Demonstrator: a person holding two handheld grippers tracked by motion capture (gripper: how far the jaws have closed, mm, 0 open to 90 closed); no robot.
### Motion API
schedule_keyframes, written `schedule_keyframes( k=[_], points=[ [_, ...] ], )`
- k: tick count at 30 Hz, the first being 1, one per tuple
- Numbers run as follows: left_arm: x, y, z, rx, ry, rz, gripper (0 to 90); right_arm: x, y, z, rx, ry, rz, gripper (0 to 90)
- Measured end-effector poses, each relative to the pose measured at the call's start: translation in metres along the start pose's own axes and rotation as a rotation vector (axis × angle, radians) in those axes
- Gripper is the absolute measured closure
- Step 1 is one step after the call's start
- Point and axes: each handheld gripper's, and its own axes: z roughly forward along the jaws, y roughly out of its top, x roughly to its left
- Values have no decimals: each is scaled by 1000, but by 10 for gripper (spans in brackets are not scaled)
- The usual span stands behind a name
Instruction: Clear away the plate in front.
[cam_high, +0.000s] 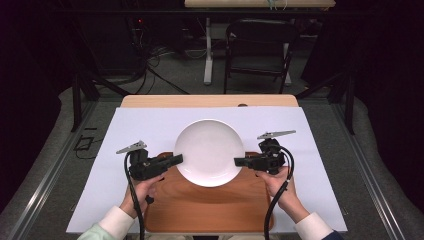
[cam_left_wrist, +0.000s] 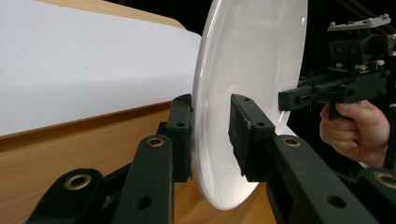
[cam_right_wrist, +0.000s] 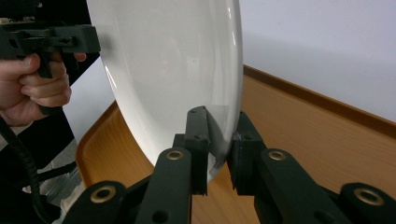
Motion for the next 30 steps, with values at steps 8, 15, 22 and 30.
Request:
schedule_keyframes(
  k=[8,15,22,30],
  points=[
    [-1,-2,-1,15,1,24,701,2,-4,-1,8,11,10,810],
    [2,-8,-4,54,21,2,748,3,-8,2,28,18,21,811],
    [-2,-15,-7,69,68,8,745,7,-9,5,38,18,20,814],
    [-7,-23,-10,88,76,-7,745,13,-17,3,58,19,34,817]
  ],
)
